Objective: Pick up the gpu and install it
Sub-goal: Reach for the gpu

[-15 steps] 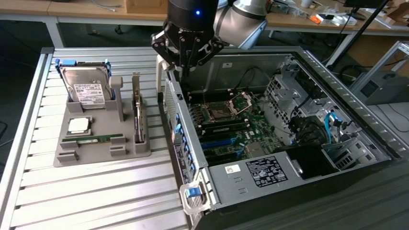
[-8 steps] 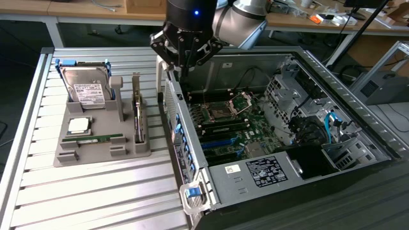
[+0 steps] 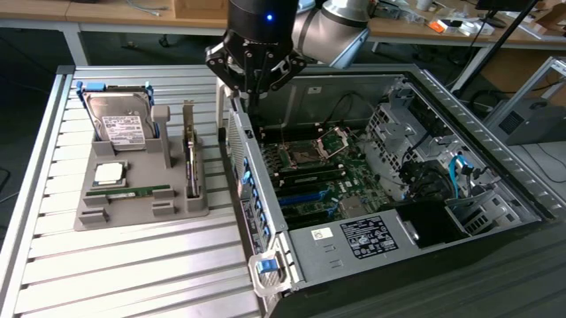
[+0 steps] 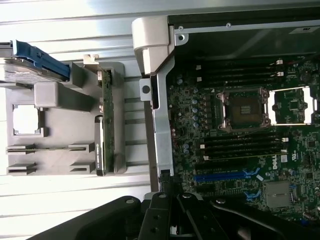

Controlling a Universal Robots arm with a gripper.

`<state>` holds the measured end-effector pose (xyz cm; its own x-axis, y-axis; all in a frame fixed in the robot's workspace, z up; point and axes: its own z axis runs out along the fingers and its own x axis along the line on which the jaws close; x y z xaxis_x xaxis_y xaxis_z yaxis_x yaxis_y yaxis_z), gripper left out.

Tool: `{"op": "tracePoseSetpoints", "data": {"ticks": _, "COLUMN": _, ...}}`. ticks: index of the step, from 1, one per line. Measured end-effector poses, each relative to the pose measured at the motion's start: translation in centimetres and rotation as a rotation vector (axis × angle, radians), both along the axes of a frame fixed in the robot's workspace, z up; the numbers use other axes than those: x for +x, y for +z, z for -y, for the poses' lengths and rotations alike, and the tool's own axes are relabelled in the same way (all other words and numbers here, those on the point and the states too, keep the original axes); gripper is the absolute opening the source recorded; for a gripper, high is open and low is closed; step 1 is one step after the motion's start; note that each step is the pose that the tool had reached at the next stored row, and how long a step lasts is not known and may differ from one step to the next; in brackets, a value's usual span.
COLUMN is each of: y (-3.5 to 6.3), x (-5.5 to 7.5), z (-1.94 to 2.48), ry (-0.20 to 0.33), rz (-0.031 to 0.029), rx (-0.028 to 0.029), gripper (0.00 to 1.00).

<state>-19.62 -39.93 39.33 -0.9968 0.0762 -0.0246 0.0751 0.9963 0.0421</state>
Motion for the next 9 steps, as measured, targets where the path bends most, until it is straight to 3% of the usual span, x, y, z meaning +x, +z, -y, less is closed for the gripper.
{"op": "tracePoseSetpoints", "data": {"ticks": 9, "y": 0.0, "x": -0.21, "z": 0.0, "ry": 0.0, "rz": 0.0, "rx": 0.0, "gripper": 0.11}}
